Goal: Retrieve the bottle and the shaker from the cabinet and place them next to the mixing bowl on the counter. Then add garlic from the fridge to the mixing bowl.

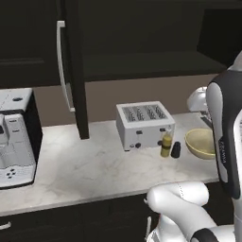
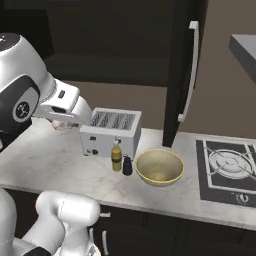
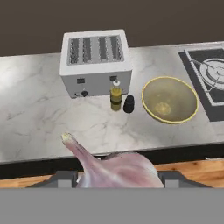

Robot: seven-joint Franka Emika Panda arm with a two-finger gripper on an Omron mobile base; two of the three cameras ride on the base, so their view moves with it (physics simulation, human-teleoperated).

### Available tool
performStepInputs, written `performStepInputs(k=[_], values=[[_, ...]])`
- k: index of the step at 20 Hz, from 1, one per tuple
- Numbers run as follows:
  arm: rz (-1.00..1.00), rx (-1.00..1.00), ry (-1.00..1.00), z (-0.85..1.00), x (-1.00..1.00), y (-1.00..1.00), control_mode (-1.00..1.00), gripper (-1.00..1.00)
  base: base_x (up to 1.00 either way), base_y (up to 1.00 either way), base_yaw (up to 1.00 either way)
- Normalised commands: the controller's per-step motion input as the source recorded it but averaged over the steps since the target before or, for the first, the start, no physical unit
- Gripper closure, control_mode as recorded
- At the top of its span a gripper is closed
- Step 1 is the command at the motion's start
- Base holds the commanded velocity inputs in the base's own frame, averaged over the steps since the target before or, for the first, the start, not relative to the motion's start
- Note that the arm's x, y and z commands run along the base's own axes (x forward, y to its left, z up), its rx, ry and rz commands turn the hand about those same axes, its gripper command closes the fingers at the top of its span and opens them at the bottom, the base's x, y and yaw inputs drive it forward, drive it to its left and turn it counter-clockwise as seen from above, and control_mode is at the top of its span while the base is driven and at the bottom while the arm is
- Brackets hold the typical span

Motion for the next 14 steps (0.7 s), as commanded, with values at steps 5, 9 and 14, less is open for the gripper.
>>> performStepInputs(k=[5, 9, 14], values=[[0.00, 0.00, 0.00, 0.00, 0.00, 0.00, 1.00, 1.00, -0.01, -0.36, -0.48], [0.00, 0.00, 0.00, 0.00, 0.00, 0.00, 1.00, 1.00, 0.16, 0.04, -0.37], [0.00, 0.00, 0.00, 0.00, 0.00, 0.00, 1.00, 1.00, 0.49, 0.08, -0.03]])
